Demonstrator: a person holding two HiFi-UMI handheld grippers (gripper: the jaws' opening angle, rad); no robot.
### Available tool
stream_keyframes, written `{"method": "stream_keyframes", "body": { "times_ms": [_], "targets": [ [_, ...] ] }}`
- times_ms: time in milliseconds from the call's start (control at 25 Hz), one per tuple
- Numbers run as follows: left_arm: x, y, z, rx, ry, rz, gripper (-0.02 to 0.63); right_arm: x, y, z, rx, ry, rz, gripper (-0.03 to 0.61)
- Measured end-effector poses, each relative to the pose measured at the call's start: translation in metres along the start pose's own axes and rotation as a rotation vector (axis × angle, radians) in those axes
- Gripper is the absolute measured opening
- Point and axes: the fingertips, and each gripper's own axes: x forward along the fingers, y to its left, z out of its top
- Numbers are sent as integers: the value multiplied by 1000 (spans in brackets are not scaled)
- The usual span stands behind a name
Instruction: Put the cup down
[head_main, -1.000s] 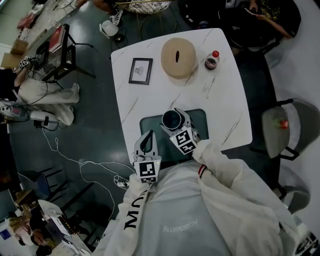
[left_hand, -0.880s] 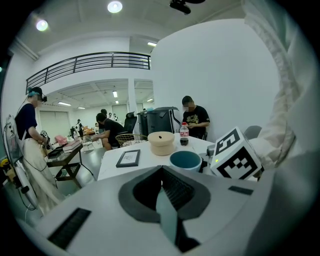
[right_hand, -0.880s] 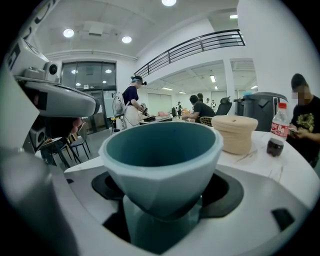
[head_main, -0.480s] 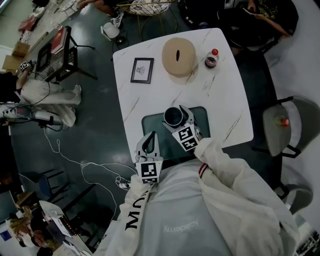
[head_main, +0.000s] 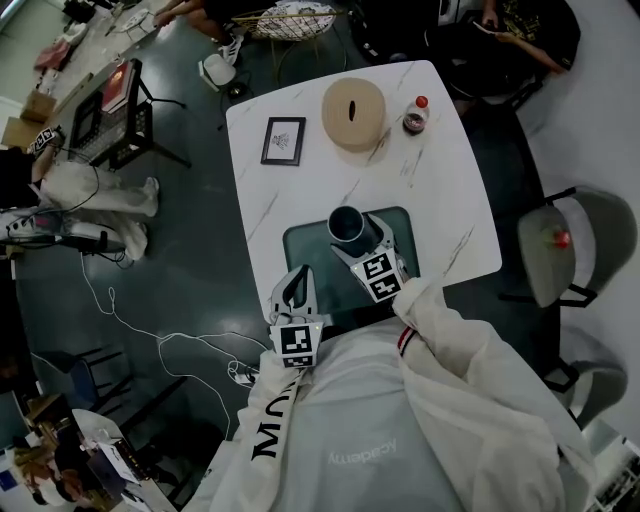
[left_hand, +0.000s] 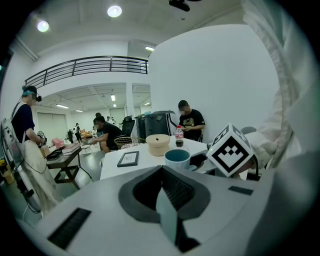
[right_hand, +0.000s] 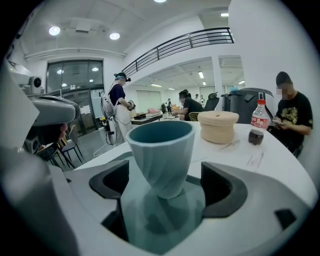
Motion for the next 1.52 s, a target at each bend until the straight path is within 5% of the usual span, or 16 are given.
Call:
{"method": "stream_keyframes", "body": {
  "times_ms": [400,1080,1520],
  "targets": [
    [-28,-7,4,30,-52,-46,11,-54,7,10,28,-66,-106,434],
    [-101,-14,-6,37,-104,-89,11,-120,77,32,32,-223,-137,402],
    [-156,-15,-19,-7,-132,-99,11,-166,123,30,57,-280,-180,213]
  ]
}}
